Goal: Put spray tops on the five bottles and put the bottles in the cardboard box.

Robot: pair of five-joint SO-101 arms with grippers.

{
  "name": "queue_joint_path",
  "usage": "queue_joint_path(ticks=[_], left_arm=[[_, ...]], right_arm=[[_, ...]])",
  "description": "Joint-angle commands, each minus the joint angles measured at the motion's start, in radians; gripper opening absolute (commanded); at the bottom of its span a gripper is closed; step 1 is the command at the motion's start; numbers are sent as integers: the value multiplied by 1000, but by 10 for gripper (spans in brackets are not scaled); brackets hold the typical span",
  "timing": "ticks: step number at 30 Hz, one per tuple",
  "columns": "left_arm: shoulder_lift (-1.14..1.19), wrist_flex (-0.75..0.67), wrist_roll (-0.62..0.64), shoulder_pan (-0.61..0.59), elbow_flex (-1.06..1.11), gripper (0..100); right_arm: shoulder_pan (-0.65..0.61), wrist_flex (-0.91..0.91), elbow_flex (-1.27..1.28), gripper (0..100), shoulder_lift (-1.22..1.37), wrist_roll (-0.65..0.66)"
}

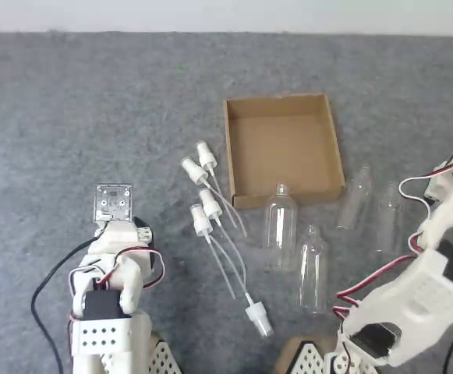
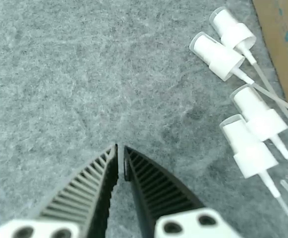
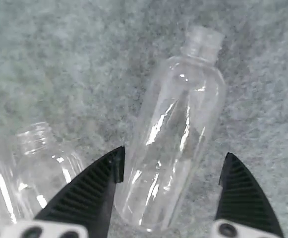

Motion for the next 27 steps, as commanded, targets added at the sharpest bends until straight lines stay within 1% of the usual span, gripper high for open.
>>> queue_joint_path(ticks=[1,3,6,9,12,14,16,21,24,27], left_arm=[[0,3,3,-2,-7,12],[0,3,3,-2,-7,12],[0,3,3,-2,-7,12],[0,3,3,-2,-7,12],[0,3,3,-2,-7,12],[0,3,3,-2,-7,12],[0,3,3,-2,-7,12],[0,3,3,-2,-7,12],[0,-2,3,0,-7,12],[0,-3,3,2,-7,12]], right_arm=[[5,-15,-81,266,41,-17],[5,-24,-81,247,65,-15],[8,-50,-80,165,97,26],[12,-45,-77,79,108,147],[13,-10,-75,8,101,321],[13,42,-75,9,91,416],[24,74,-74,6,82,471],[82,73,-61,6,42,502],[84,73,9,6,4,595],[91,58,80,6,-39,655]])
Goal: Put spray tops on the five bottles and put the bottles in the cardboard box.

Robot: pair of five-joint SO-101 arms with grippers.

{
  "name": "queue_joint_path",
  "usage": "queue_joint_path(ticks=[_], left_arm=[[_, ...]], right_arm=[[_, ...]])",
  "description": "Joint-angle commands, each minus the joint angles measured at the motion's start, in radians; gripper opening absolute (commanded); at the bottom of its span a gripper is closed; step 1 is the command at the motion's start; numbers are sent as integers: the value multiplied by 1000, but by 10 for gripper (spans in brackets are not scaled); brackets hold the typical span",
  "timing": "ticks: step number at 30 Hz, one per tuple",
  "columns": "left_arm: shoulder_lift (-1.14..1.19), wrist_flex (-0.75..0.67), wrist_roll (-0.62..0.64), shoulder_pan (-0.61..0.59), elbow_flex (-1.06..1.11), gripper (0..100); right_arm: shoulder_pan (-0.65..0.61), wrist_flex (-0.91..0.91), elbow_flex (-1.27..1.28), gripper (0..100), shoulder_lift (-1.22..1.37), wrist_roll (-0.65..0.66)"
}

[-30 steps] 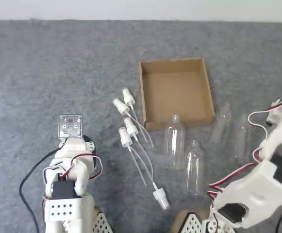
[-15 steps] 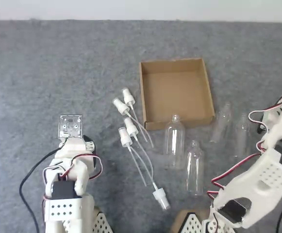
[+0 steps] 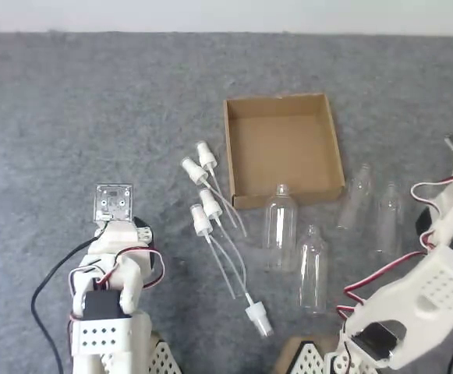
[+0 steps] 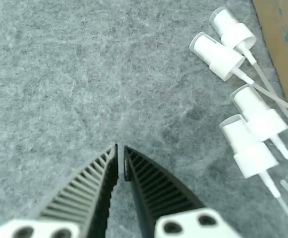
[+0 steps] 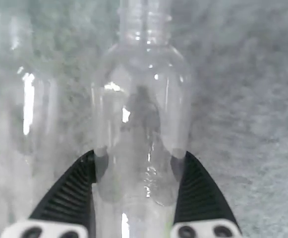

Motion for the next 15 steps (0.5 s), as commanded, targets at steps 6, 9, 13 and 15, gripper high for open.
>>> queue_joint_path(ticks=[6,9,13,15], left_arm=[[0,-71,-64,44,-7,13],[0,-94,-313,12,-36,13],[9,51,-482,38,-194,13],[18,167,-486,87,-326,13]], right_arm=[[41,-168,250,6,-222,130],[38,-234,330,6,-260,135],[38,-266,359,6,-272,137],[38,-262,359,6,-272,137]])
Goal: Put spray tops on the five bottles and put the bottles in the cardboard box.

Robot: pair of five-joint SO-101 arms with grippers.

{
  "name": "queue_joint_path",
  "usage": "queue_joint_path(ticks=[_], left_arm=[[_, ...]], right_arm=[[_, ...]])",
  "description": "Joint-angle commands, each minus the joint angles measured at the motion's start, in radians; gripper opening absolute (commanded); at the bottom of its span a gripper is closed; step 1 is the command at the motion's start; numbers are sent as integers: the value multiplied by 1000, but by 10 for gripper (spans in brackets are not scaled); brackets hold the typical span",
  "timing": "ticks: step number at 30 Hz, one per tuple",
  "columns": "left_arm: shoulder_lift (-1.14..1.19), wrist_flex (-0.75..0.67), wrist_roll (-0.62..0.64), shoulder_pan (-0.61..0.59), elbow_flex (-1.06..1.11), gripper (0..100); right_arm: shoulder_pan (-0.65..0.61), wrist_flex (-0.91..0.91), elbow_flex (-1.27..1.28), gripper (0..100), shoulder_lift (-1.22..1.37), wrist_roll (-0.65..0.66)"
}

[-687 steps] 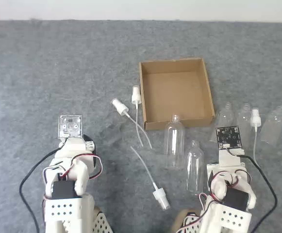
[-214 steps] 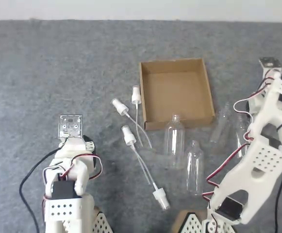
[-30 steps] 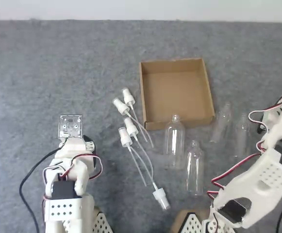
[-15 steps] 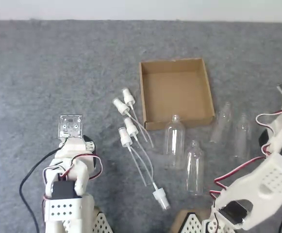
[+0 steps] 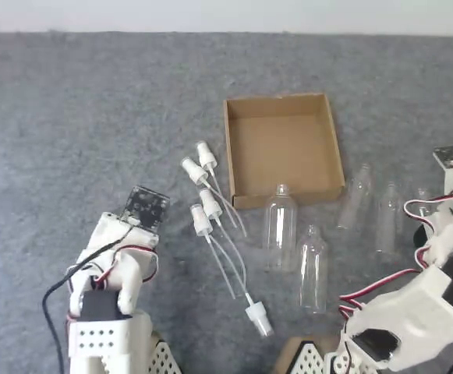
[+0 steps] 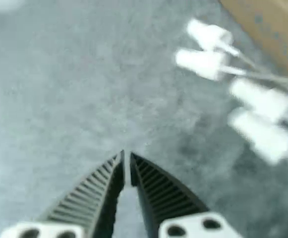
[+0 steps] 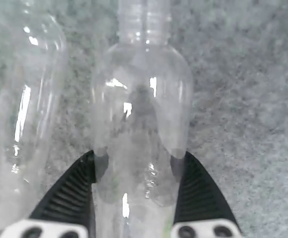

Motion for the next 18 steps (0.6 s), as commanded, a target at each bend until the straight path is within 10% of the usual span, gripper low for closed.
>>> queue_joint_path(ticks=[1,9,18], left_arm=[[37,219,-71,103,-306,13],[442,450,-198,522,-648,122],[842,345,-262,927,-662,126]], right_arm=[[5,-19,0,6,-58,14],[12,-18,2,6,-58,12],[19,-18,2,6,-56,14]])
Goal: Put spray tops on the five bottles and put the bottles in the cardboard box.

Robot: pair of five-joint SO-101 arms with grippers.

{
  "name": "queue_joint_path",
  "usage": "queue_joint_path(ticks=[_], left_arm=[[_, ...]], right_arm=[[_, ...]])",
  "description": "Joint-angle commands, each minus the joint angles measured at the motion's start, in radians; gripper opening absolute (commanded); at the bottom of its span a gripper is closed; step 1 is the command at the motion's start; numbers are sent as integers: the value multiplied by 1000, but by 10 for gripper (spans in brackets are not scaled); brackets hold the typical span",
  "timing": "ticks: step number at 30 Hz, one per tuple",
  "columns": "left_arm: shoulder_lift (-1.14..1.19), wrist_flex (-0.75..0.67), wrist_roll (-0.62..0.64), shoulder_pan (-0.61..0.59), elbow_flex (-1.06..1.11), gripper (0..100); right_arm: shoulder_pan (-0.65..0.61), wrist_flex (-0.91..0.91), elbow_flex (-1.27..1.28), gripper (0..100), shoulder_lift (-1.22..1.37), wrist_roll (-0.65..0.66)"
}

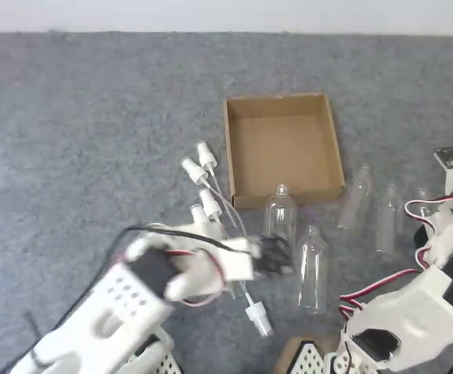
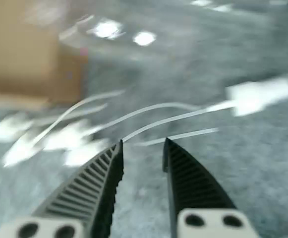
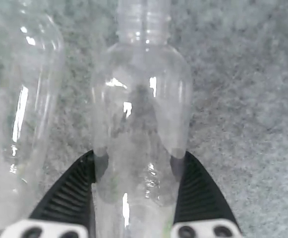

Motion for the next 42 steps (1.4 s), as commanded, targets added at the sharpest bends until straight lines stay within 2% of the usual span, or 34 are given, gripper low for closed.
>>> queue_joint_path(ticks=[1,8,13,20,33,38,42], left_arm=[[187,-80,-35,155,-48,126],[384,-172,-38,287,-50,139],[427,-175,-38,351,-54,170],[437,-209,-38,361,-48,174],[663,-348,-63,362,-48,170],[623,-334,-61,361,-48,125],[534,-232,-61,361,-48,90]], right_arm=[[12,-15,2,6,-56,11],[18,-22,-5,6,-56,11],[18,-19,-5,6,-50,11],[18,-12,-81,6,64,11],[61,99,-252,6,182,11],[67,99,-252,6,182,11],[64,99,-252,6,182,11]])
